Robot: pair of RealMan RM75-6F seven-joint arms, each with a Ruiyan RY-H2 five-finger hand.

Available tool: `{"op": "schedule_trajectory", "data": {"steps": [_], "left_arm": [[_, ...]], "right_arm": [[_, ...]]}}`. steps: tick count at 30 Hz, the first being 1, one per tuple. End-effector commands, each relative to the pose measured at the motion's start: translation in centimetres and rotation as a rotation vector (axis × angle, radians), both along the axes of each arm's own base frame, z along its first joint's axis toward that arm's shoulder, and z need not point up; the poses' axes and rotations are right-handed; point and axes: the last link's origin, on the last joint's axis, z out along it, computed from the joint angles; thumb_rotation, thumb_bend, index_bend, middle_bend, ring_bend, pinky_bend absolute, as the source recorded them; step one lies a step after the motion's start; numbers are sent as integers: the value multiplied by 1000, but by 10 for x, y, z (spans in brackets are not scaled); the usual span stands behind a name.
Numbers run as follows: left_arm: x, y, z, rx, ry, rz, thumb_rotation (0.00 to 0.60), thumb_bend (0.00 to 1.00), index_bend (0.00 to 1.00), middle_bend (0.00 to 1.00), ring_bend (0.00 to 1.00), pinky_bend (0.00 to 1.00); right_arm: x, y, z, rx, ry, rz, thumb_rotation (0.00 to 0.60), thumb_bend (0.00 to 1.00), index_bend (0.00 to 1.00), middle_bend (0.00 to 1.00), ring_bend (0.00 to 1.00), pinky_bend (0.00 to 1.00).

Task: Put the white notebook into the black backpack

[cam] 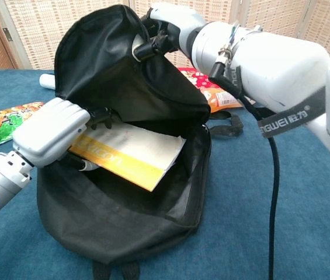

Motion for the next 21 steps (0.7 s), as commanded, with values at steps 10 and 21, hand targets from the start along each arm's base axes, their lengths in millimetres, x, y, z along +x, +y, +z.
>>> {"op": "schedule_trajectory", "data": {"steps": [10,21], "left_arm": [[-3,-20,21,-12,-36,69,600,0,129,212,289,339],[-14,-31,41,-2,-113,54,600,0,179,232,301,332]], "right_arm": [[-2,-1,-2,1,16,-3,600,869,616,377,405,312],[-5,-5,-7,2,34,-16,600,869,611,374,402,305]]}}
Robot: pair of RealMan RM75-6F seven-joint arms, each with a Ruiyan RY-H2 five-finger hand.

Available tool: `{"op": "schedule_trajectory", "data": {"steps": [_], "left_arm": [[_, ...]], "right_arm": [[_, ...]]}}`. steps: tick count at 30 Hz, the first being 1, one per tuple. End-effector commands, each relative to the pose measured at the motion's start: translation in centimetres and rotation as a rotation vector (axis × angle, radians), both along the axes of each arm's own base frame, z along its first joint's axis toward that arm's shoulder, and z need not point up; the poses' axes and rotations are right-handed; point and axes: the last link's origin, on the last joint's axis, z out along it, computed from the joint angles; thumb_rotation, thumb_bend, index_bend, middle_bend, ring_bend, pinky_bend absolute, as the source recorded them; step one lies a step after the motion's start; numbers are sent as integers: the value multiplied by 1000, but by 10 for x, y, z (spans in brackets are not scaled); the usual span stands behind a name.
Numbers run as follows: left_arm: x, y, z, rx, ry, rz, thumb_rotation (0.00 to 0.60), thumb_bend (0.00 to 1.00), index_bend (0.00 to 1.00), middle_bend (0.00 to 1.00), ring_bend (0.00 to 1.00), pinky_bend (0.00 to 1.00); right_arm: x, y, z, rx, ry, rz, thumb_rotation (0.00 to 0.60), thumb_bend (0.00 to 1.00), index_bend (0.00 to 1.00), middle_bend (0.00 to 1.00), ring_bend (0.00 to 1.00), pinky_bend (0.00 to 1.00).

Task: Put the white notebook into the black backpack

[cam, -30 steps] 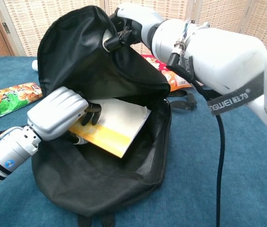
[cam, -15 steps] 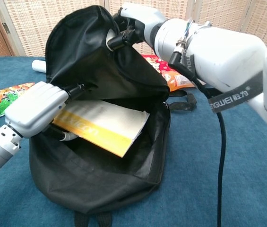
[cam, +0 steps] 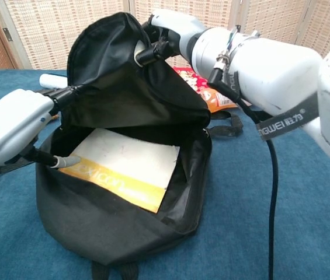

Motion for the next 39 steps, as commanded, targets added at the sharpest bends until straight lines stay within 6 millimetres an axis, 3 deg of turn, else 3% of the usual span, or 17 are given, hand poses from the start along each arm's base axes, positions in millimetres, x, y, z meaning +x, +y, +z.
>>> {"op": "schedule_trajectory", "data": {"steps": [1,10,18,20,23,25,27,30,32,39], "left_arm": [[-4,-6,6,-10,-30,-5,600,0,180,234,302,332],[-12,-11,33,-5,-208,4,600,0,216,279,336,354],[-24,-8,56,12,-260,62,600,0,217,282,335,353],[-29,-8,60,19,-255,82,600,0,217,283,334,353],[-36,-6,64,16,-252,112,600,0,216,283,332,352],[-39,-5,66,15,-250,127,600,0,216,282,331,352],[-42,-4,69,17,-243,141,600,0,215,283,328,352],[-46,-3,70,12,-230,161,600,0,212,282,325,352],[-48,-2,72,7,-217,176,600,0,209,282,323,352],[-56,4,79,0,-181,240,600,0,205,280,321,351]], "right_arm": [[-1,-1,-2,5,5,-5,600,868,611,374,402,305],[-6,1,-6,20,19,1,600,869,605,371,396,306],[-14,13,-5,58,55,44,600,849,555,338,363,290],[-19,19,-3,87,80,65,600,795,498,307,328,264],[-28,28,-1,153,130,102,600,626,343,222,217,193],[-33,34,2,180,168,129,600,479,215,170,148,143],[-40,40,5,204,216,160,600,271,64,113,87,96],[-49,47,12,222,269,194,600,47,0,42,33,49],[-54,51,18,233,288,208,597,0,0,9,8,26],[-74,56,49,214,306,200,571,0,0,0,0,5]]}}
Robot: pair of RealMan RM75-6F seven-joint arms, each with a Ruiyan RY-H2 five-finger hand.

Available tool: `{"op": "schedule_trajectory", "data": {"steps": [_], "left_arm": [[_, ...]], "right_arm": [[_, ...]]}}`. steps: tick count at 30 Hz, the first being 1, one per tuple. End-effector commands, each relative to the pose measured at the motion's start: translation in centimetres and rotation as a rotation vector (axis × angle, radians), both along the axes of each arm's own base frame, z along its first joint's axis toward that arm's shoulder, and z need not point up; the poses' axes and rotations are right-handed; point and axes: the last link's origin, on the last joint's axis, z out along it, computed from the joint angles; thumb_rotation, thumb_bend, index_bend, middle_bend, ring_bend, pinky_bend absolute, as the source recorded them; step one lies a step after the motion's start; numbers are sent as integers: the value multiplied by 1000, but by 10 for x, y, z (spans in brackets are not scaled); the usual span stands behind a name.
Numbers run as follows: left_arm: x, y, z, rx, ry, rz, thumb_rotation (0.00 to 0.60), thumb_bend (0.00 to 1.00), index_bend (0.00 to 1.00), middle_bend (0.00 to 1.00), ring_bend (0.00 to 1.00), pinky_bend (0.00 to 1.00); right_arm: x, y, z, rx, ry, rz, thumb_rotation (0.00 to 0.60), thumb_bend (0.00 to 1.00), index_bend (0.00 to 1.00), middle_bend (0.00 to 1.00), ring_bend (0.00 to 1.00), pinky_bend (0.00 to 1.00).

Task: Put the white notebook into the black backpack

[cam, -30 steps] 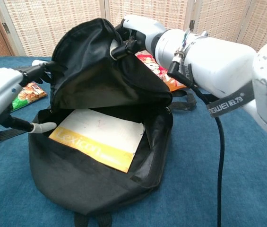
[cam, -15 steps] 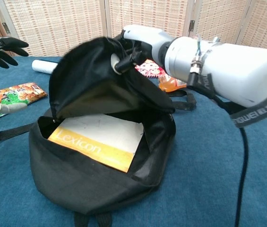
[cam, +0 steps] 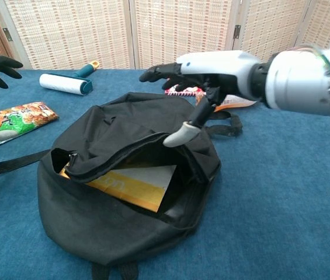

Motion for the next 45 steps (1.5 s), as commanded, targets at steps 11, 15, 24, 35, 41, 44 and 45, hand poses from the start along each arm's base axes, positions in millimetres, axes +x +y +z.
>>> {"op": "schedule_trajectory", "data": {"steps": [11,15,24,35,41,44,45], "left_arm": [[-24,9,22,-1,66,156,600,0,208,282,321,348],[-32,10,30,3,99,204,600,0,234,283,320,341],[-50,-1,51,46,165,313,600,26,254,287,312,310],[-51,-30,73,62,180,368,600,27,251,284,304,291],[-49,-45,80,57,180,384,600,26,250,282,300,283],[-47,-53,83,40,164,389,600,26,250,280,299,280],[-47,-56,84,36,161,390,600,26,250,279,299,278]], "right_arm": [[-68,8,67,-142,30,-63,600,183,7,94,97,120],[-100,13,82,-263,89,-81,600,352,141,168,158,191],[-167,41,113,-496,246,-101,600,373,159,178,141,203],[-226,83,141,-618,328,-206,600,366,0,70,43,73],[-244,101,147,-678,313,-245,600,363,0,69,35,51],[-252,108,148,-698,308,-257,600,363,0,69,34,43],[-254,109,148,-702,308,-259,600,363,0,69,34,43]]}}
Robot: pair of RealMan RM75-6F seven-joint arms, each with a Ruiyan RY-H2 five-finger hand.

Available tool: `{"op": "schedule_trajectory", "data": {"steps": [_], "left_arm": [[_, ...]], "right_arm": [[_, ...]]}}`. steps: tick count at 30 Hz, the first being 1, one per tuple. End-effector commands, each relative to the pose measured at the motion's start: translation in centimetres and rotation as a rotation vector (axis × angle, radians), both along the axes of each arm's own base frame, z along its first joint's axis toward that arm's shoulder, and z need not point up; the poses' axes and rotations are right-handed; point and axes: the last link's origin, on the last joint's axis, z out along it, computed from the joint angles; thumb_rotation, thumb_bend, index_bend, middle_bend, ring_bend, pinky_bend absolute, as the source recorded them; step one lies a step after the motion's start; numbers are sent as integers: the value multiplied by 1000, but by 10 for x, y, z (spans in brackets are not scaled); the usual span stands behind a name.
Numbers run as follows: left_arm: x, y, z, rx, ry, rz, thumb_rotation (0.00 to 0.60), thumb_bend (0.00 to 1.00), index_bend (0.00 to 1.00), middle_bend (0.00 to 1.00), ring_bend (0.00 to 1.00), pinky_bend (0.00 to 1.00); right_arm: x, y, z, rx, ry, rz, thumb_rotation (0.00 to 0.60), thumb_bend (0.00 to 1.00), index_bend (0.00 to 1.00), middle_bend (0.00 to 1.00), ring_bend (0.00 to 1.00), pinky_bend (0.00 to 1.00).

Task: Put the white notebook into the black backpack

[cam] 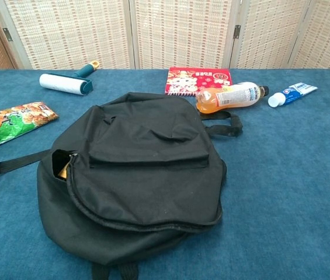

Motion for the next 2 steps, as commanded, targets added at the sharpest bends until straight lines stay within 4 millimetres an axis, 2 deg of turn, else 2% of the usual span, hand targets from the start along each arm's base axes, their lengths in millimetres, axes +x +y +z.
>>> {"op": "schedule_trajectory", "data": {"steps": [1,2], "left_arm": [[1,-11,5,-13,-9,8,600,26,250,279,299,278],[2,-12,5,-17,-10,9,600,26,250,280,298,277]], "right_arm": [[-8,7,0,-15,-8,-6,600,363,0,69,34,43],[-9,8,0,-16,-9,-6,600,362,0,69,34,43]]}}
